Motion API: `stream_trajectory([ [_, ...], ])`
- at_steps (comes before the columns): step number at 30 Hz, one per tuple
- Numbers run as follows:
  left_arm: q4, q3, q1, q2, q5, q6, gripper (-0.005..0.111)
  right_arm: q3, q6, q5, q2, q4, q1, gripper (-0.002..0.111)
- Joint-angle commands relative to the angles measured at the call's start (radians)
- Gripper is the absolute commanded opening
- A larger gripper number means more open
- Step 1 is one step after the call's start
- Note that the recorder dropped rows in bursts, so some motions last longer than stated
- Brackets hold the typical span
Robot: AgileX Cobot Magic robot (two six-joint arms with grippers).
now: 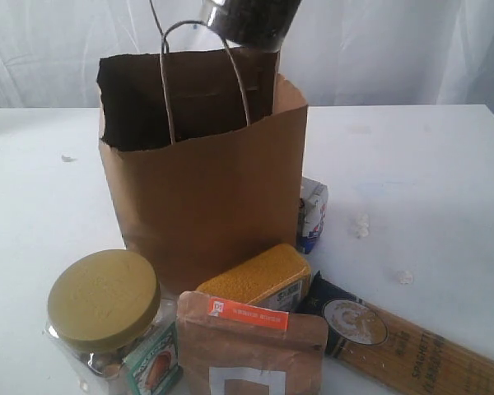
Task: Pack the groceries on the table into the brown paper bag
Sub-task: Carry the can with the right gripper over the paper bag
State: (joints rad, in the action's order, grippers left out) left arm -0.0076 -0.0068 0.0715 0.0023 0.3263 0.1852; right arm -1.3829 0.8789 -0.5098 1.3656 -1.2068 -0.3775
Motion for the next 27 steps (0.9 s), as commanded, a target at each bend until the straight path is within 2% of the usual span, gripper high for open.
stream_trajectory([
  [1,-0.006,0.007,-0.005,-0.002,0.015,-0.001,0.000,-0.011,0.129,0.052,0.036,-0.057,-0.030,0.026],
  [13,-0.006,0.007,-0.005,-0.002,0.015,-0.001,0.000,-0.025,0.148,0.194,0.066,-0.059,-0.035,0.026],
  [21,-0.006,0.007,-0.005,-0.002,0.015,-0.001,0.000,-0.117,0.173,0.250,0.062,-0.057,-0.035,0.026],
  [27,-0.006,0.007,-0.005,-0.002,0.015,-0.001,0.000,-0.117,0.193,0.155,0.132,-0.054,-0.035,0.026],
])
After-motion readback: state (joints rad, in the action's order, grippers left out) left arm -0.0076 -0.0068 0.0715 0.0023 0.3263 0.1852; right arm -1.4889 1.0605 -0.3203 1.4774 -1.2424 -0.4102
